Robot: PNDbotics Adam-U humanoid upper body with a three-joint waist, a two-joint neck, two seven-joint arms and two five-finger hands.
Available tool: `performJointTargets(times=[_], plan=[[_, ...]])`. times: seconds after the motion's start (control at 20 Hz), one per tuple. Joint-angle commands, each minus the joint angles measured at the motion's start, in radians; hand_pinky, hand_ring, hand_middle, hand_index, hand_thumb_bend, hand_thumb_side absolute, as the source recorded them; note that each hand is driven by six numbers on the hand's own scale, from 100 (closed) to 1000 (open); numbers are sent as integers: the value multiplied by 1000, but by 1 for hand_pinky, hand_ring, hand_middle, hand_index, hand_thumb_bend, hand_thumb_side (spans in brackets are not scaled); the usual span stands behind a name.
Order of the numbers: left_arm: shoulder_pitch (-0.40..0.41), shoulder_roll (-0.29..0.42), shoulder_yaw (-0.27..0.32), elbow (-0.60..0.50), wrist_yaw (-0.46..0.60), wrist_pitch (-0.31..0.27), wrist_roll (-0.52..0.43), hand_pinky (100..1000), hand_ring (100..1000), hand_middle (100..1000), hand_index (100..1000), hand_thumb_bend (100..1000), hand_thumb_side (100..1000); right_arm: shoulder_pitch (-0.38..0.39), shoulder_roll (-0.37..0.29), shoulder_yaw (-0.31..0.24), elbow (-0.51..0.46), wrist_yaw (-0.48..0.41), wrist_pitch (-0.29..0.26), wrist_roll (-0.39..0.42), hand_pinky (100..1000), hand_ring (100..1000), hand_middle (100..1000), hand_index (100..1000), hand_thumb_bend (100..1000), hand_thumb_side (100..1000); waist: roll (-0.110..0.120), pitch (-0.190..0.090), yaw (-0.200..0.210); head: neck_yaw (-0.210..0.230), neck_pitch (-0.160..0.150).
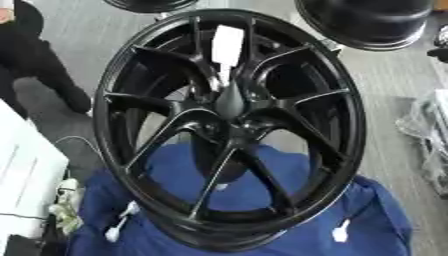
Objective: Pull the pin out of the wheel hub.
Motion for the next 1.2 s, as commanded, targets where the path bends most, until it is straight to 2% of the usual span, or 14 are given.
performJointTargets(times=[0.05,0.15,0.4,0.75,1.2], plan=[[-58,-23,-15,-9,-46,21,-134,836,803,776,835,100,695,-3,-46,-5,-2,6,2,1,812,602,549,807,100,538,7,-26,0,-21,0],[-92,-45,-43,-9,-74,29,-174,839,807,776,841,100,747,-2,-47,-5,0,6,2,1,812,603,549,807,100,538,7,-27,-2,-39,-2],[-151,-95,-111,26,-130,30,-186,840,809,778,844,100,772,-2,-47,-2,4,6,1,3,811,603,549,807,100,536,4,-27,-14,-83,-12],[-197,-148,-161,87,-184,8,-187,846,817,787,859,100,780,-2,-46,0,10,3,1,4,811,603,550,807,100,537,-4,-21,-21,-89,-20],[-274,-256,-204,228,-305,-63,-187,889,844,785,831,100,602,-8,-42,7,13,2,2,10,811,603,551,807,100,539,-7,-18,-22,-48,-26]])
